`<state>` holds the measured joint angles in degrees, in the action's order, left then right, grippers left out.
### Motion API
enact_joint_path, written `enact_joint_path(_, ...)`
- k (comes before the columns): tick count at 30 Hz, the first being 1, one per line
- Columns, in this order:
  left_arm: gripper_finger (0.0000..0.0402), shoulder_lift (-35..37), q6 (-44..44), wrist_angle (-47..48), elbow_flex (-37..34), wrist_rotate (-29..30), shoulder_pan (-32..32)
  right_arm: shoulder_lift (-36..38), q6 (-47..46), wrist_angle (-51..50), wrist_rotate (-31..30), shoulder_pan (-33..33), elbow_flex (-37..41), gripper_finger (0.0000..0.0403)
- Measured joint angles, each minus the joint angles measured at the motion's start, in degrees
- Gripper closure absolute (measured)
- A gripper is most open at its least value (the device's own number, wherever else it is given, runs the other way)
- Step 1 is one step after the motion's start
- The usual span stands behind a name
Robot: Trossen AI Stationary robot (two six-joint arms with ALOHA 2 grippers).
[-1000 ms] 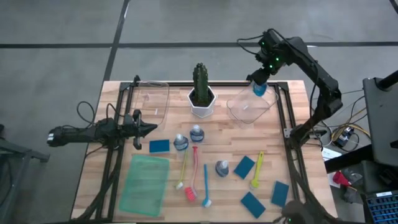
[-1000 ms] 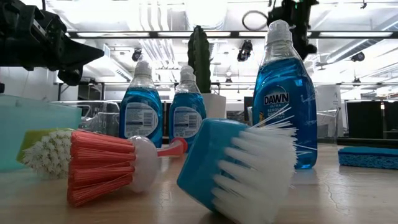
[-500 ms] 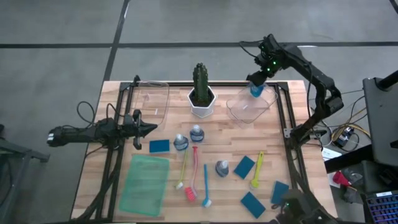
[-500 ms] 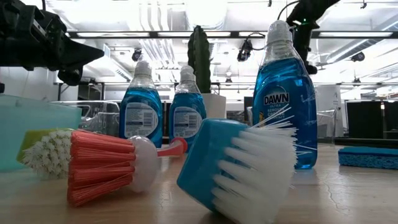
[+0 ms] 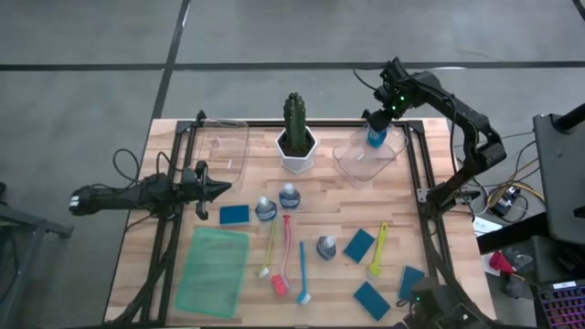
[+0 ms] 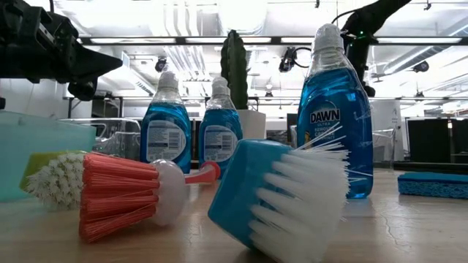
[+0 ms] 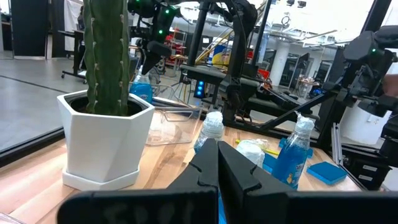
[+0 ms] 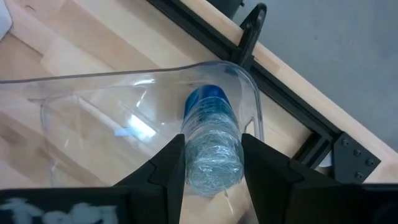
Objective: Pick & Place Kitchen Sink Supplies
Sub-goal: Put the dishwashing liquid bottle into the right transparent bin
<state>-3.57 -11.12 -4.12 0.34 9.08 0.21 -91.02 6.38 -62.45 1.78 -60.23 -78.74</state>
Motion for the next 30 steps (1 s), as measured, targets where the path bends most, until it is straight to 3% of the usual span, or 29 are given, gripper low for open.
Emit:
enact_joint_path(19, 0.0401, 0.0, 0.0, -0.1, 0.0, 0.0, 0.0, -0.3, 0.1, -0.4, -0.2, 0.1, 0.2, 0.0209)
enact_joint_path(30, 0.0401, 0.0, 0.0, -0.1, 0.0, 0.0, 0.0, -0.2, 1.3, -6.8, -0.2, 0.1, -7.0, 0.0188)
